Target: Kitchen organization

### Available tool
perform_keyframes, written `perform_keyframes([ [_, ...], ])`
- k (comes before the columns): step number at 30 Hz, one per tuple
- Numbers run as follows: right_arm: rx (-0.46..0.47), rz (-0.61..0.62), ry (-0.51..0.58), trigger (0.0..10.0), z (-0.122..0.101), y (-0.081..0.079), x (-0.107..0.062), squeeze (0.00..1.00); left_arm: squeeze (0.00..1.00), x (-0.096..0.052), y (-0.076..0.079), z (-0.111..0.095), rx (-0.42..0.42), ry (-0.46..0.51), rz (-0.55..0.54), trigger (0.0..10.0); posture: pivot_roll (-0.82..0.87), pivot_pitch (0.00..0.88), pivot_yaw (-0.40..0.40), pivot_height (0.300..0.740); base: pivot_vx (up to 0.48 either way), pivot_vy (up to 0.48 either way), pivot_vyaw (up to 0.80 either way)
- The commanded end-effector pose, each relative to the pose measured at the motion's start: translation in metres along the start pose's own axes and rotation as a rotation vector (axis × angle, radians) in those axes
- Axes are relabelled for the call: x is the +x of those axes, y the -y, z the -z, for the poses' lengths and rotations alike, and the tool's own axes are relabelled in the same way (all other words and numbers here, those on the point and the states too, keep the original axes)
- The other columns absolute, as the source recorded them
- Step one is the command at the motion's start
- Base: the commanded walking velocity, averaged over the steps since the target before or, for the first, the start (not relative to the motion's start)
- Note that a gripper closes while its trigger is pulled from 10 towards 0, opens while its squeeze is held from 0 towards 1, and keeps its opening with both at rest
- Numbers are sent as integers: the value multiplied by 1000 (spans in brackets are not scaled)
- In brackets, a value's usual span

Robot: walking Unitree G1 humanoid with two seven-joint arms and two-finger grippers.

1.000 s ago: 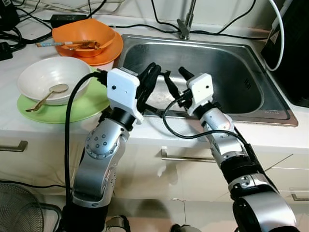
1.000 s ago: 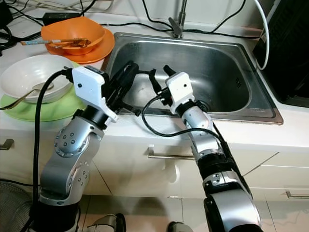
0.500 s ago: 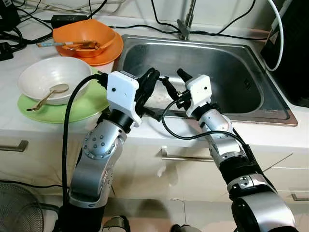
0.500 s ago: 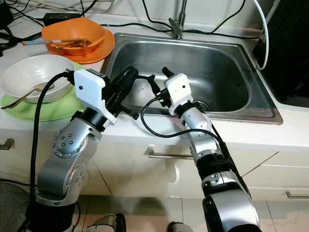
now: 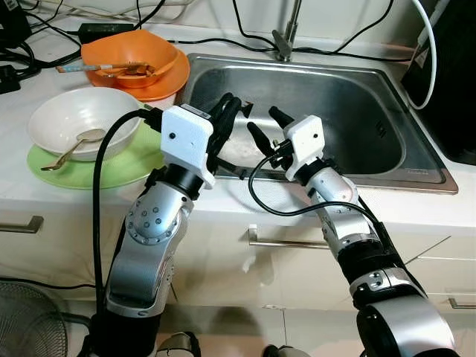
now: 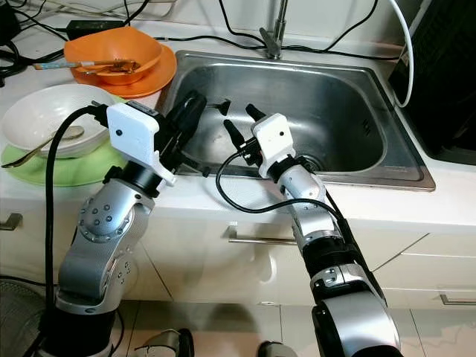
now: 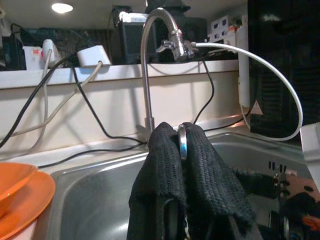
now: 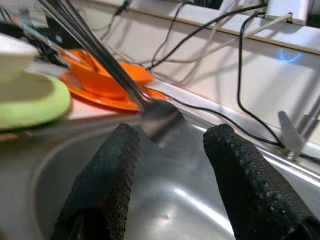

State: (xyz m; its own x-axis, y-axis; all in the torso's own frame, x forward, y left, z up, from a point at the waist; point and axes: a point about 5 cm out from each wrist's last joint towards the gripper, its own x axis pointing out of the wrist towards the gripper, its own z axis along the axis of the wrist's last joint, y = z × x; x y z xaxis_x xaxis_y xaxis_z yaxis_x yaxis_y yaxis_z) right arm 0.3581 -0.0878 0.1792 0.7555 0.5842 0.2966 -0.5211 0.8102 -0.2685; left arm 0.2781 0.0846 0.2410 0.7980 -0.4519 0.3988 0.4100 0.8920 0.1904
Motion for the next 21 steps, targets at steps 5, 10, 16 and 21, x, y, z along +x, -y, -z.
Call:
perform_keyframes([
  [5,53,-45,38,10000,-7,-5,1,0,0,6,6,-3,-19,22,33,10000,-2,93,-23,740,0,0,0],
  [10,62,-42,47,10000,-9,-7,3,0,0,6,10,-2,-44,15,59,10000,-2,94,-22,740,0,0,0],
  [16,76,-44,54,10000,-12,-7,4,0,0,6,16,0,-67,-9,98,10000,-2,96,-20,740,0,0,0],
  [21,77,-40,58,10000,-13,-8,5,0,0,5,23,5,-100,-40,152,10000,-3,96,-18,740,0,0,0],
])
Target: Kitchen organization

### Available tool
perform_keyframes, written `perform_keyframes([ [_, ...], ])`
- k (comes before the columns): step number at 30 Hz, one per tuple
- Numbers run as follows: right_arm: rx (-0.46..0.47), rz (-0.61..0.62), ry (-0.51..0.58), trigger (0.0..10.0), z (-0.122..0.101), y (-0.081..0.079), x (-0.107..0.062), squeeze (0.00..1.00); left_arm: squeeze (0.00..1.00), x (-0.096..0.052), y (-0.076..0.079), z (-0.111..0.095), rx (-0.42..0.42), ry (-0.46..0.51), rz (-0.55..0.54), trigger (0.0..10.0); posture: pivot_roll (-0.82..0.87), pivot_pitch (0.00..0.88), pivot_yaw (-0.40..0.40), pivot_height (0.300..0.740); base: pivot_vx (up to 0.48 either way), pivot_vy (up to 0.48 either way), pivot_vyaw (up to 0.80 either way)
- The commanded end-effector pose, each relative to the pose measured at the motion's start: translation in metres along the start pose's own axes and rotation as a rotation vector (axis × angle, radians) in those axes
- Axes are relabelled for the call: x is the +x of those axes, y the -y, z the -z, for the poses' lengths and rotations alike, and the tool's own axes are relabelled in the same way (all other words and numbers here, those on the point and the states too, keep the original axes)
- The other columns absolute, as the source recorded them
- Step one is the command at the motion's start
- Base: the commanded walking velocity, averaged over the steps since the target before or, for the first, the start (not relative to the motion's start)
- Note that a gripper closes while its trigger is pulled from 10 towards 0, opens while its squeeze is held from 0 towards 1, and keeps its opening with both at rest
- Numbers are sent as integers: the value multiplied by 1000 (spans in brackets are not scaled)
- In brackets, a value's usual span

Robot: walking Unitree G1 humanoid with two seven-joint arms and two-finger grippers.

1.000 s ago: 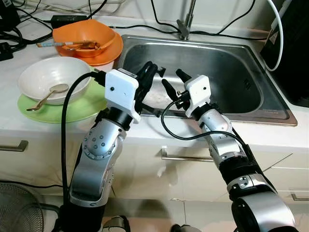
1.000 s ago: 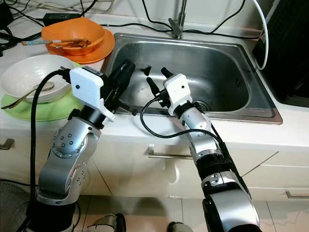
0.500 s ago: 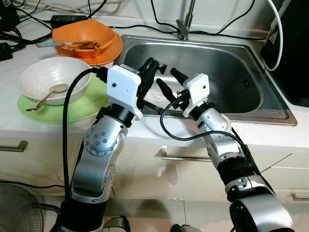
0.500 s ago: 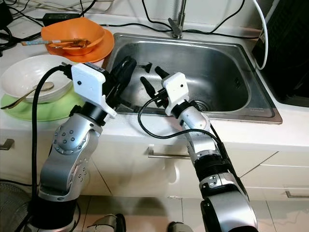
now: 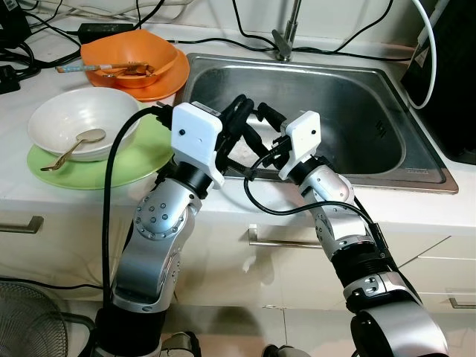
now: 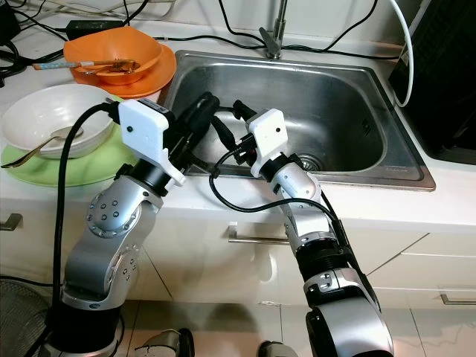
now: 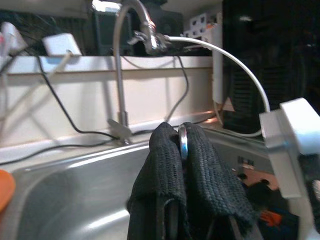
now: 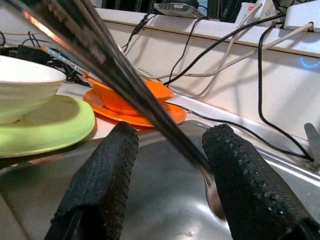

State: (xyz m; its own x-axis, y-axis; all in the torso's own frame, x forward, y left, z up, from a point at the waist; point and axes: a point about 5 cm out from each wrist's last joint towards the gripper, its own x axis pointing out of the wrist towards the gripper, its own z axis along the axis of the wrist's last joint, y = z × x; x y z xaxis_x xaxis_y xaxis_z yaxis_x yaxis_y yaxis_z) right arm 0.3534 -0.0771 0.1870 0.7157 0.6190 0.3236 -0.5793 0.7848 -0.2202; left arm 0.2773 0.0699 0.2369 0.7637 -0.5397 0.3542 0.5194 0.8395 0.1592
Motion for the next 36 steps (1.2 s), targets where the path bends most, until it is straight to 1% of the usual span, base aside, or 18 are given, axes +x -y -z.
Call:
perform_keyframes([
  [1,9,4,17,10000,-4,1,0,0,0,1,10,3,-25,-13,56,10000,-2,96,-18,740,0,0,0],
  [9,9,9,12,10000,-4,2,0,0,0,0,9,4,-29,-24,66,10000,2,95,-19,740,0,0,0],
  [10,7,15,13,3333,-4,2,0,0,0,-1,9,4,-28,-25,66,10000,2,95,-19,740,0,0,0],
  [11,7,16,15,0,-4,3,1,0,0,-1,9,4,-25,-26,65,10000,2,94,-19,740,0,0,0],
  [28,-1,31,-11,0,1,7,-2,0,0,0,8,5,-2,-38,56,10000,3,89,-19,740,0,0,0],
  [29,-1,33,-12,0,1,7,-2,0,1000,0,7,6,2,-41,52,10000,3,89,-19,740,0,0,0],
  [36,-2,40,-15,0,2,8,-3,0,1000,0,5,9,12,-53,31,10000,3,84,-20,740,0,0,0],
])
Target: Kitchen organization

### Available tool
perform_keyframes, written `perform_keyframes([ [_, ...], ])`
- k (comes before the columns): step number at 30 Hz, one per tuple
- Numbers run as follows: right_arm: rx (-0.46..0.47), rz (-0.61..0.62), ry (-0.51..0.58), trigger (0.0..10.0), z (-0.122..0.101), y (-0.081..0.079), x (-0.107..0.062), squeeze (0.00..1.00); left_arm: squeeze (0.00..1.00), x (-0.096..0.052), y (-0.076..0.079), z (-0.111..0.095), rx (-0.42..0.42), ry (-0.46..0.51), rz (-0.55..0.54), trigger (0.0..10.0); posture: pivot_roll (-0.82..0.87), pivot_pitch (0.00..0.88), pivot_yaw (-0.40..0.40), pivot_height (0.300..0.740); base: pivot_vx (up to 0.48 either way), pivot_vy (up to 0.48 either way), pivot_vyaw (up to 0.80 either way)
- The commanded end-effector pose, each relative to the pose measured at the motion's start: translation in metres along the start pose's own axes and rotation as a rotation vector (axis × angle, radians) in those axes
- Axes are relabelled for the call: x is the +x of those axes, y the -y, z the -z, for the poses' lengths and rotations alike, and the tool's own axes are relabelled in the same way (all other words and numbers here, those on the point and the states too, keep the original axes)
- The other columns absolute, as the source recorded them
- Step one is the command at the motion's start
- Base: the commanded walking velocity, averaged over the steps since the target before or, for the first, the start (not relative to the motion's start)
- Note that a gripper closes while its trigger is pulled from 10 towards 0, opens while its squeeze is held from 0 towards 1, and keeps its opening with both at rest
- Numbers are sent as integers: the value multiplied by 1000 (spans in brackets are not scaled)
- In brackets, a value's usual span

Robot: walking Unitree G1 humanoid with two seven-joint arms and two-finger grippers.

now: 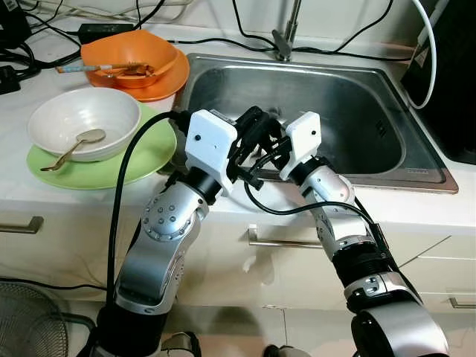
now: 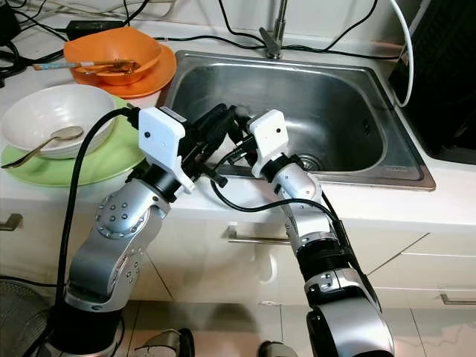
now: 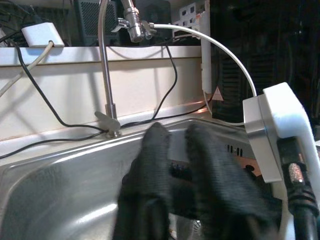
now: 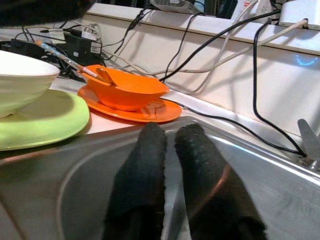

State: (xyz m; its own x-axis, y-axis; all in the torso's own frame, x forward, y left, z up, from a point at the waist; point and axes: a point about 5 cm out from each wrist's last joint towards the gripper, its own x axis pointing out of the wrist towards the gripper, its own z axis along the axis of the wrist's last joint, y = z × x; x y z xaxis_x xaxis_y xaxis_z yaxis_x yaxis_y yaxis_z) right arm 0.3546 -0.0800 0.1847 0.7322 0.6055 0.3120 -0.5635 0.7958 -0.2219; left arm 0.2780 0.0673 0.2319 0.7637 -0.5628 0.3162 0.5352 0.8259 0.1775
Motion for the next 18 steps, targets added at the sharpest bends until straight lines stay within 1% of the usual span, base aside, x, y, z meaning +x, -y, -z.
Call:
perform_keyframes([
  [1,6,29,-1,0,0,7,-1,0,1000,0,2,4,0,-18,7,10000,3,83,-20,740,0,0,0],
  [7,-4,65,-18,0,1,13,1,0,1000,-2,3,4,-7,-21,9,10000,3,85,-23,740,0,0,0],
  [12,-14,74,-17,0,-2,18,4,0,1000,-3,2,5,-6,-24,-11,10000,3,87,-27,740,0,0,0],
  [13,-17,82,-21,0,-2,20,4,0,863,-3,1,6,-4,-26,-15,10000,5,86,-30,740,0,0,0],
  [14,-17,82,-21,0,-2,20,4,0,863,-3,1,6,-4,-26,-15,10000,5,86,-30,740,0,0,0],
  [15,-22,100,-26,0,-2,24,5,0,0,-4,0,7,3,-32,-27,10000,5,87,-31,740,0,0,0],
  [18,-24,111,-29,0,-3,26,6,0,0,-5,-1,8,7,-35,-36,10000,4,87,-32,740,0,0,0],
])
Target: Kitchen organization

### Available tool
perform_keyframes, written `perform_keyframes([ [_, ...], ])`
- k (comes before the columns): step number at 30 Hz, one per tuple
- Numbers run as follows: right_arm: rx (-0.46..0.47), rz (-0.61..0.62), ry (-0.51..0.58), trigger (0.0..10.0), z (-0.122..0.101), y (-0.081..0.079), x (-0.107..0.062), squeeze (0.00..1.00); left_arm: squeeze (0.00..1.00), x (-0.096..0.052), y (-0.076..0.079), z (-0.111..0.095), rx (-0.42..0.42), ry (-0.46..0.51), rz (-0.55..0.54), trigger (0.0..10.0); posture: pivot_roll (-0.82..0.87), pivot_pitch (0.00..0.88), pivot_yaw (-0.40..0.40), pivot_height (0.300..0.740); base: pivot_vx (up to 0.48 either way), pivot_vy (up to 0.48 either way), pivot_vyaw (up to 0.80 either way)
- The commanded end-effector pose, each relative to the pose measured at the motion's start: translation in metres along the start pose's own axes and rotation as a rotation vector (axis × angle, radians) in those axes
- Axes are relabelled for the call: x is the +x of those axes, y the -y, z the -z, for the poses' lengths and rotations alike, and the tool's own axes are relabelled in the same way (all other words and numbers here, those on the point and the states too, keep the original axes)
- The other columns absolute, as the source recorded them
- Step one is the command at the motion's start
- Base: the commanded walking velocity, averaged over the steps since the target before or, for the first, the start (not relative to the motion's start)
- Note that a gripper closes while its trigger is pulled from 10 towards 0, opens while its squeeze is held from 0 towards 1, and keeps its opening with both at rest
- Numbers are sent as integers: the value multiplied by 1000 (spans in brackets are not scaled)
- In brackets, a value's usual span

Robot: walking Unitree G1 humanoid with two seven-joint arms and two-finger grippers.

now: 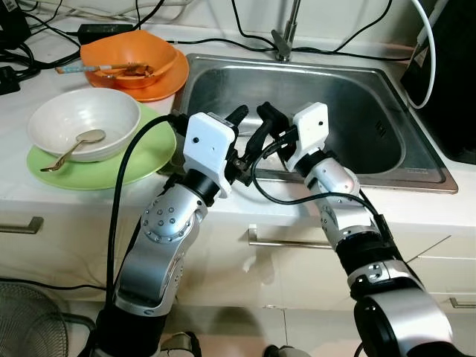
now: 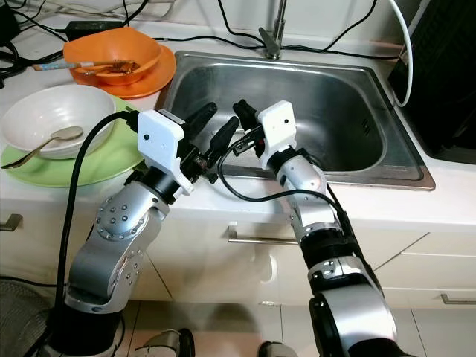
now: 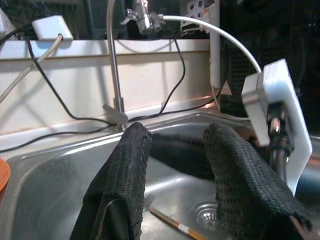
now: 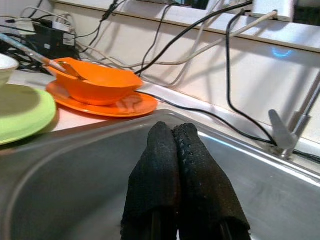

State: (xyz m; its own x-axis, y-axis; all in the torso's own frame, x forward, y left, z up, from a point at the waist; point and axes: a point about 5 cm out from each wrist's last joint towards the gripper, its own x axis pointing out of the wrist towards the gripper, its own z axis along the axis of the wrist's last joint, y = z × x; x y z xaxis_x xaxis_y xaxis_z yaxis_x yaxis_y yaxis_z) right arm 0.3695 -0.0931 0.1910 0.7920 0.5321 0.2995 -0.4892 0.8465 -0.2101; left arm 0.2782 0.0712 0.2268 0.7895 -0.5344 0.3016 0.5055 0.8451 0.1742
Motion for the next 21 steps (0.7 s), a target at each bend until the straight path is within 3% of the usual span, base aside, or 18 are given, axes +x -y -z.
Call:
perform_keyframes([
  [1,-8,27,4,0,-2,6,2,0,0,-1,1,4,-2,-14,-5,10000,4,87,-32,740,0,0,0],
  [3,-14,38,-5,0,-2,8,2,0,0,-2,0,4,-4,-15,-8,10000,4,89,-33,740,0,0,0],
  [4,-17,50,-11,2196,-1,9,2,0,0,-2,1,4,-5,-16,-11,10000,5,89,-34,740,0,0,0],
  [5,-17,50,-11,2196,-1,9,2,0,0,-2,1,4,-5,-16,-11,10000,5,89,-34,740,0,0,0],
  [6,-14,63,-19,10000,0,10,2,0,0,-2,0,5,-4,-18,-17,10000,4,91,-34,740,0,0,0],
  [12,-12,78,-7,10000,-2,11,2,0,0,-1,-7,2,33,3,-79,10000,2,94,-33,740,0,0,0],
  [15,-3,104,33,10000,-9,15,4,0,0,-1,-16,1,152,17,-156,10000,-2,96,-32,740,0,0,0],
  [17,21,130,56,10000,-14,18,4,0,0,-4,-25,-3,286,46,-244,10000,-2,96,-34,740,0,0,0],
  [21,27,130,37,10000,-8,16,0,0,0,-10,-32,-5,383,54,-301,10000,4,98,-34,740,0,0,0],
])
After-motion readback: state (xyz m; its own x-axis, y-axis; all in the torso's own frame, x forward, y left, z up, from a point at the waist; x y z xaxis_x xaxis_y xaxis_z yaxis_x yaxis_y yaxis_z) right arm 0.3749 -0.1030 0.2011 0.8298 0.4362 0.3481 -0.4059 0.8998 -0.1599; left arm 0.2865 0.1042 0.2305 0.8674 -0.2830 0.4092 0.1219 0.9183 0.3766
